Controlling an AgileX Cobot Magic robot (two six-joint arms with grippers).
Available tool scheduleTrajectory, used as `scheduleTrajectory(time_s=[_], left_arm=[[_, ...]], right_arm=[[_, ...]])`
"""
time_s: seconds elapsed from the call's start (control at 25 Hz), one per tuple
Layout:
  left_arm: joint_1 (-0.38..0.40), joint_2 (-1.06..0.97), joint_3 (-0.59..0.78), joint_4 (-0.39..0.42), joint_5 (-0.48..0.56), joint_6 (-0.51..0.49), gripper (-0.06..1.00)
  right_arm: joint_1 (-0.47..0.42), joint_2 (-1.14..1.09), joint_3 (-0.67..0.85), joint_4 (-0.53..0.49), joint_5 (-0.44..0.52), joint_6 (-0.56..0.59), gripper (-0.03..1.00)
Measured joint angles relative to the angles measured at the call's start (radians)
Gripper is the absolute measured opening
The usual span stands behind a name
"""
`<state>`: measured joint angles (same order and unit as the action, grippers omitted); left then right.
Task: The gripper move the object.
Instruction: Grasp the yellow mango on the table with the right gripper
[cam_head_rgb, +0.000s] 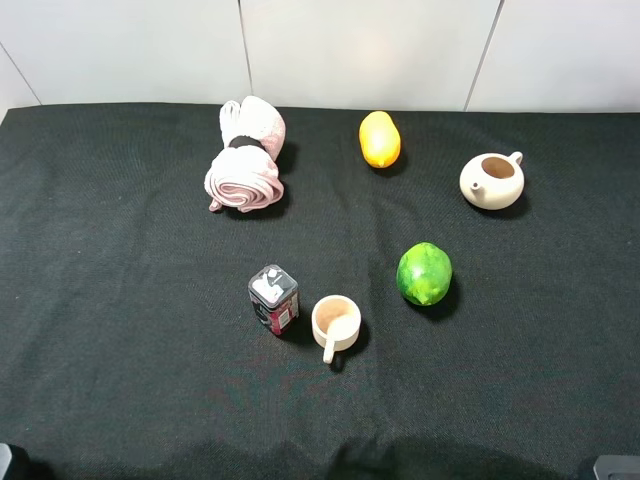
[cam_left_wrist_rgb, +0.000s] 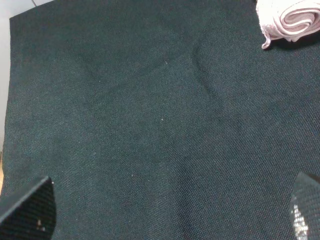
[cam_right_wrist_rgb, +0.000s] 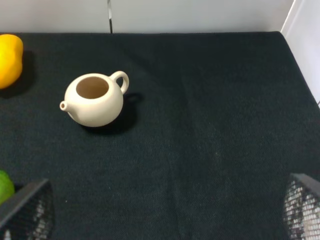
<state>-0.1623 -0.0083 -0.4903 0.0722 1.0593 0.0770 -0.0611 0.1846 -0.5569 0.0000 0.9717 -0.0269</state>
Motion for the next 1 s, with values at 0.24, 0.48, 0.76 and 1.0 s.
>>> scheduleTrajectory(time_s=[0.24, 0.48, 0.76, 1.0], left_arm=[[0.000, 0.000, 0.000, 0.000, 0.000, 0.000, 0.99], [0.000, 0.000, 0.000, 0.000, 0.000, 0.000, 0.99], [0.000, 0.000, 0.000, 0.000, 0.000, 0.000, 0.99], [0.000, 0.000, 0.000, 0.000, 0.000, 0.000, 0.99]], right_arm=[[0.000, 0.241, -0.123, 0.023, -0.019, -0.057, 0.69], [0.000, 0.438, -0.256, 0.070, -0.026, -0.130, 0.69], [0.128, 0.656, -0.388, 0.074, -0.027, -0.149, 0.69], [0.244, 0.841, -0.536, 0.055, -0.022, -0.149, 0.69]])
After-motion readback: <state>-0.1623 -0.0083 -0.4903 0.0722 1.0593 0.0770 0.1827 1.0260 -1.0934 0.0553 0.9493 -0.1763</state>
